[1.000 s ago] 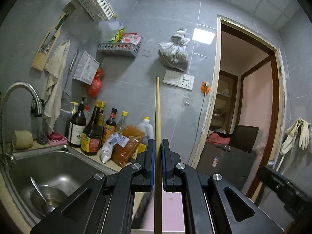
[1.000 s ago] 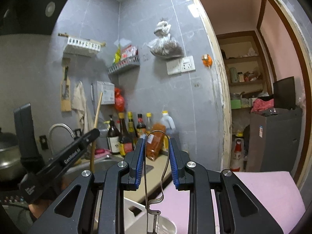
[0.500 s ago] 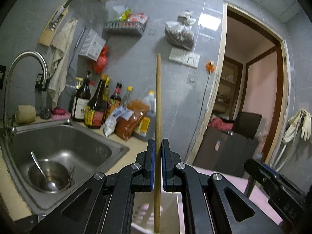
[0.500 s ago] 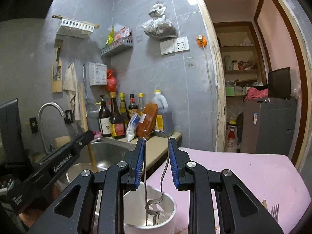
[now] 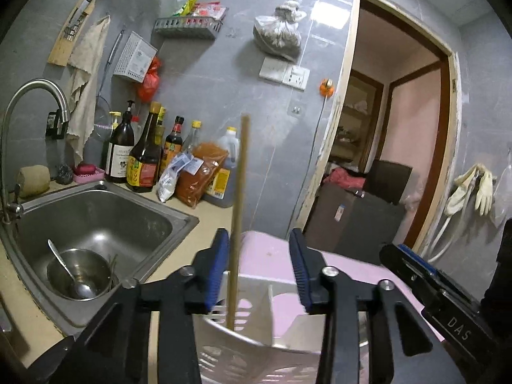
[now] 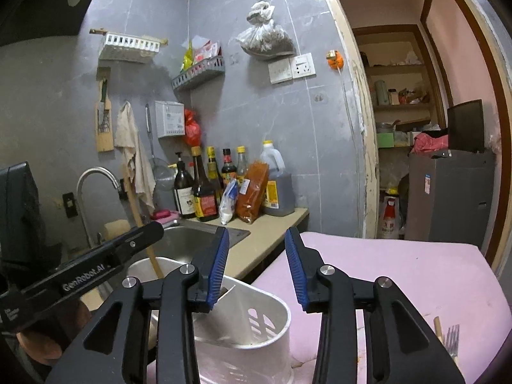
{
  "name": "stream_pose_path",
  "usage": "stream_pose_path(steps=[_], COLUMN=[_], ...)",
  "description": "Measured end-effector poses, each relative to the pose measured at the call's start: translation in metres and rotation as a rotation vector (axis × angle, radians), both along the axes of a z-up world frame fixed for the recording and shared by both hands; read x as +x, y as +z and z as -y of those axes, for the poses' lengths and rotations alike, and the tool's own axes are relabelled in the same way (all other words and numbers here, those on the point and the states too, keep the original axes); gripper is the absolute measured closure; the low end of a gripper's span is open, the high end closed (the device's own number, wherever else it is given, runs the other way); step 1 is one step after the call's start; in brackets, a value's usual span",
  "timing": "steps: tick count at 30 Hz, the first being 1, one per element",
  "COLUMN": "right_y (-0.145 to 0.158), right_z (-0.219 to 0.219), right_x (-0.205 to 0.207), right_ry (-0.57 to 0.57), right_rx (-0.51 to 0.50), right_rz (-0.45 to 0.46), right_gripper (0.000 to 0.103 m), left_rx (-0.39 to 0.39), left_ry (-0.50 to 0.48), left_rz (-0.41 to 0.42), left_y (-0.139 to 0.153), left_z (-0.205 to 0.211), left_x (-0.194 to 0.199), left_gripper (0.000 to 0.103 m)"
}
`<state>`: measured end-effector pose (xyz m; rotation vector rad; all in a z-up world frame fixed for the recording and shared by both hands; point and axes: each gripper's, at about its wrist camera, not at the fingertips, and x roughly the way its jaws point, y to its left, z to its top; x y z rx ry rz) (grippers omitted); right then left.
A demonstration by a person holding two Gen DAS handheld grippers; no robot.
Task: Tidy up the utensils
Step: 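Move both open tools back over the utensil pile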
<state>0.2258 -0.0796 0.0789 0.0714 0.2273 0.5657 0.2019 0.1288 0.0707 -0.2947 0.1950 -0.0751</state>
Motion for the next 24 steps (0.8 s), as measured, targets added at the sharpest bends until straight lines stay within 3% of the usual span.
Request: stream_pose_path(steps=[3,5,7,14,18,24], right_y=[0.008,0.015,0.021,0.044,0.054,0.064], right_z=[0.014,0.025,0.039,0.086,0.107,0.132], right_x=[-0.008,-0.012,-0.017,-0.037,-0.050,-0.073], right_ry=[-0.019,-0.041,-0.070,-0.171,-0.218,-0.262], right_rx=[0.014,0.024,0.031,0.053,0.058,0.014], right_rz=[0.023,0.040,0.055,0.113,0.153,0.202], right_gripper=[0.052,0.047,0.032,0.014,0.001,0.000], left_rx=[0.014,0.023,0.029,0.074,0.099,0.129], left_ry=[0.004,0.012,0.016,0.042,0.012,-0.087], left_rz=[0.019,0.047,0.078,0.169,0.209,0.207], left_y=[0.010,0.018,0.025,0.053,0.066,0.068], left_z=[0.007,0.012,0.019,0.041,0.054,0.086], left_x=[-0.007,-0.014,-0.020,-0.040,-0.052,-0.063], left_gripper=[0.061,0.041,0.032,0.011,0.009,0.007])
